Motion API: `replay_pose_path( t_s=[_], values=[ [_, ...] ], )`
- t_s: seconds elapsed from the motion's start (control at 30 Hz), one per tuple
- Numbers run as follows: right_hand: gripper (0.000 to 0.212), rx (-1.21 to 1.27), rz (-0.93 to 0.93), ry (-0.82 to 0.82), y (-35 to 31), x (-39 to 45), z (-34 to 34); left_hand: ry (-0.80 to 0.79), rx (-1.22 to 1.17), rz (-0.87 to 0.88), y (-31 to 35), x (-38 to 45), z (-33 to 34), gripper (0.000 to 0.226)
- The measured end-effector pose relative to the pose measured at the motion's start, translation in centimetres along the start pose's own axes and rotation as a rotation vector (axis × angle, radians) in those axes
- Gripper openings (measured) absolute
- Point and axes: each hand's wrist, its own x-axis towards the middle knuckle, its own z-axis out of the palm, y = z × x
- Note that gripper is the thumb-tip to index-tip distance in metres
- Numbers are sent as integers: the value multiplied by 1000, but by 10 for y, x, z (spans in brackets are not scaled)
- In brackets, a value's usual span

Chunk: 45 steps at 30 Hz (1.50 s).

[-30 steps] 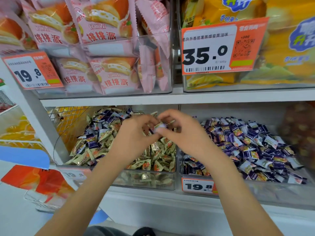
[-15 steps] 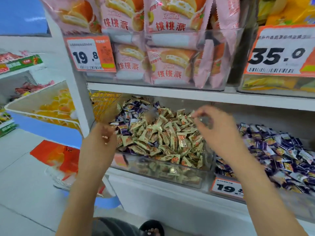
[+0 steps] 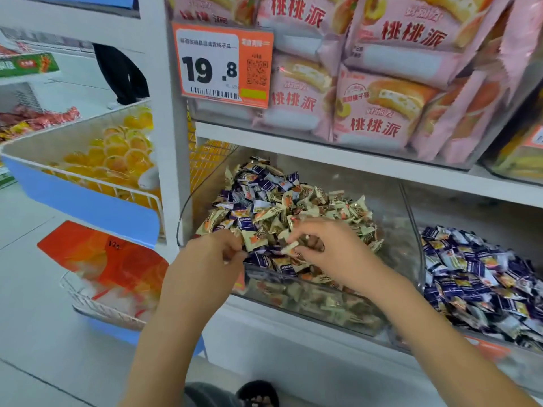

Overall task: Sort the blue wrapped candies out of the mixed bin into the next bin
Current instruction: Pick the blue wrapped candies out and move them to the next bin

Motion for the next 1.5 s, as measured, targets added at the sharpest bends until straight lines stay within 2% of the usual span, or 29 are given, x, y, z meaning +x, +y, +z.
replay_pose_path(
  t_s=[0.1,0.27,0.33,0.4,0.43,0.5,0.53,0.6,0.67,0.77,0.9,1.0,1.07,1.1,1.17,1.2,1.27,1.37,1.43,1.5],
  values=[
    [19,-7,108,97,13,-12,-21,-3,-1,11,0,-1,0,7],
    [35,-273,290,76,28,-18,-28,-25,28,-4,1,0,2,3],
    [37,-293,214,195,18,-15,-24,-27,29,-13,1,1,3,4],
    [33,-173,41,285,-1,-9,-18,-25,21,-18,2,2,4,5],
    [27,-109,-30,228,-9,-4,-14,-27,17,-21,3,3,4,5],
    [15,-113,-64,-1,-14,7,-4,-33,11,-29,2,4,4,4],
    [22,-157,-35,-96,-10,11,0,-34,10,-30,2,5,5,3],
    [34,-194,34,-178,2,13,7,-34,7,-27,1,4,5,4],
    [34,-182,40,-170,8,10,10,-33,0,-25,1,5,6,4],
    [23,-189,1,-115,8,4,7,-38,3,-22,1,6,6,4],
    [9,-371,42,-7,20,-14,-14,-41,-3,-18,0,5,7,5],
    [8,-562,165,-144,31,-24,-28,-45,1,-22,-1,5,7,5],
    [7,-533,170,-174,28,-22,-31,-49,4,-23,0,5,7,5],
    [6,-461,124,-122,22,-18,-31,-51,2,-25,0,5,7,5],
    [10,-238,9,10,6,-7,-25,-54,-3,-25,0,5,7,5],
    [14,-145,-34,22,-3,1,-20,-55,-1,-26,1,5,7,5],
    [32,-130,-60,-100,-16,13,-3,-56,2,-29,1,5,6,5],
    [68,-281,68,-338,-14,22,16,-62,-5,-36,2,6,6,5],
    [70,-311,86,-353,-12,23,19,-64,-3,-38,1,6,6,6],
    [67,-282,16,-327,-11,21,20,-73,9,-36,-1,6,6,6]
  ],
)
